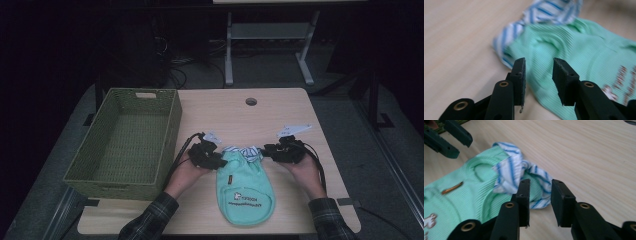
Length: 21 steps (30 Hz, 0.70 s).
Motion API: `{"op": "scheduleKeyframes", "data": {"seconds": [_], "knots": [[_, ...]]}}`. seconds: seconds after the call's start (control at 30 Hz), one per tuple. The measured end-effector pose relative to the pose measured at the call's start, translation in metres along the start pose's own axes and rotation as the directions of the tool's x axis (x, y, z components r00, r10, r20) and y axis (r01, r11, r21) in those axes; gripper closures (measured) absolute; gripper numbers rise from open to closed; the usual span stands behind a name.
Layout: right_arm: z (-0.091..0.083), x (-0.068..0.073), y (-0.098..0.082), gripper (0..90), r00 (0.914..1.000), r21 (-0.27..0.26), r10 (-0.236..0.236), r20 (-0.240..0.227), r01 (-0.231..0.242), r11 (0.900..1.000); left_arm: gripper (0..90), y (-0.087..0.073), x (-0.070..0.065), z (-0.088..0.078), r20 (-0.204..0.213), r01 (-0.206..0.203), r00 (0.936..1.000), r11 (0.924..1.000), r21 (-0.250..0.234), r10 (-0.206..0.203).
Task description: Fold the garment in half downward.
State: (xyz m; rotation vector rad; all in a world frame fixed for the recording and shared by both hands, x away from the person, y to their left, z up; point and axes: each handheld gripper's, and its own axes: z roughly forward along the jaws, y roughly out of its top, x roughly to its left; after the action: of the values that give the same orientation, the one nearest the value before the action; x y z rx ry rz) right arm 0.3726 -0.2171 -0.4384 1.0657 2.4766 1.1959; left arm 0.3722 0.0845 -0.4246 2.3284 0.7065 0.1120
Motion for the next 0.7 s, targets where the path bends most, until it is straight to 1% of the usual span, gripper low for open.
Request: {"op": "scheduleKeyframes", "data": {"seconds": [0.03,0.1,0.13,0.17,0.2,0.23,0.27,0.3,0.33,0.37,0.4,0.43,0.47,0.5,0.53,0.6,0.63,0.67,0.7], "knots": [[0.000,0.000,0.000,66.9,1.0000,0.000,0.000,0.000,0.000,1.000,61.2,0.000,0.000,0.000,0.000,0.000,1.0000,1.0000,0.000,0.000],[0.004,-0.003,0.001,62.8,0.9998,0.001,0.016,0.008,-0.016,1.000,59.7,0.006,0.007,0.003,-0.017,0.005,0.9998,0.9998,-0.018,-0.006],[0.007,-0.006,0.002,61.1,0.9999,-0.003,0.009,0.015,-0.009,1.000,58.0,0.009,0.011,0.004,-0.020,0.008,0.9998,0.9997,-0.025,-0.008],[0.011,-0.007,0.002,60.1,0.9995,0.004,0.025,0.017,-0.025,1.000,56.1,0.010,0.014,0.006,-0.022,0.009,0.9997,0.9995,-0.029,-0.010],[0.013,-0.008,0.003,59.8,0.9994,0.007,0.031,0.015,-0.031,1.000,55.1,0.014,0.021,0.011,-0.032,0.007,0.9994,0.9997,-0.024,-0.008],[0.013,-0.008,0.003,59.8,0.9994,0.007,0.031,0.015,-0.031,1.000,54.5,0.014,0.021,0.011,-0.032,0.007,0.9994,0.9997,-0.024,-0.008],[0.016,-0.009,0.002,59.8,0.9994,0.009,0.032,0.013,-0.033,0.999,54.5,0.015,0.024,0.014,-0.044,0.014,0.9989,0.9995,-0.030,-0.015],[0.018,-0.010,0.002,59.5,0.9991,0.017,0.041,0.010,-0.041,0.999,54.4,0.016,0.027,0.017,-0.047,0.018,0.9987,0.9994,-0.030,-0.020],[0.021,-0.010,0.002,59.3,0.9984,0.026,0.056,0.006,-0.056,0.998,53.8,0.016,0.030,0.020,-0.047,0.027,0.9985,0.9992,-0.028,-0.029],[0.024,-0.011,0.001,59.2,0.9986,0.031,0.054,-0.001,-0.054,0.998,53.2,0.017,0.034,0.023,-0.046,0.034,0.9983,0.9992,-0.023,-0.035],[0.026,-0.011,0.000,59.0,0.9980,0.038,0.064,-0.003,-0.063,0.997,52.8,0.016,0.037,0.028,-0.042,0.045,0.9981,0.9988,-0.021,-0.046],[0.029,-0.011,-0.001,58.7,0.9979,0.050,0.064,-0.007,-0.063,0.997,52.5,0.016,0.038,0.031,-0.039,0.057,0.9976,0.9981,-0.022,-0.058],[0.030,-0.011,-0.002,58.7,0.9979,0.051,0.064,-0.011,-0.063,0.997,52.0,0.016,0.040,0.034,-0.040,0.053,0.9978,0.9986,-0.006,-0.053],[0.034,-0.012,-0.004,58.5,0.9983,0.062,0.055,-0.019,-0.054,0.997,51.0,0.015,0.042,0.037,-0.040,0.054,0.9977,0.9985,-0.003,-0.054],[0.034,-0.012,-0.004,58.5,0.9983,0.062,0.055,-0.019,-0.054,0.997,51.0,0.014,0.043,0.040,-0.038,0.060,0.9975,0.9982,-0.003,-0.060],[0.036,-0.012,-0.005,58.5,0.9983,0.077,0.055,-0.021,-0.053,0.996,50.5,0.012,0.046,0.045,-0.036,0.063,0.9974,0.9979,0.013,-0.063],[0.038,-0.011,-0.006,58.5,0.9985,0.081,0.048,-0.025,-0.046,0.996,50.1,0.011,0.047,0.048,-0.037,0.061,0.9975,0.9978,0.025,-0.060],[0.039,-0.010,-0.007,59.0,0.9984,0.087,0.048,-0.028,-0.046,0.995,49.6,0.010,0.048,0.050,-0.035,0.056,0.9979,0.9983,0.020,-0.055],[0.039,-0.010,-0.008,59.4,0.9990,0.079,0.035,-0.028,-0.033,0.996,49.7,0.010,0.048,0.050,-0.036,0.054,0.9980,0.9984,0.019,-0.053]]}}
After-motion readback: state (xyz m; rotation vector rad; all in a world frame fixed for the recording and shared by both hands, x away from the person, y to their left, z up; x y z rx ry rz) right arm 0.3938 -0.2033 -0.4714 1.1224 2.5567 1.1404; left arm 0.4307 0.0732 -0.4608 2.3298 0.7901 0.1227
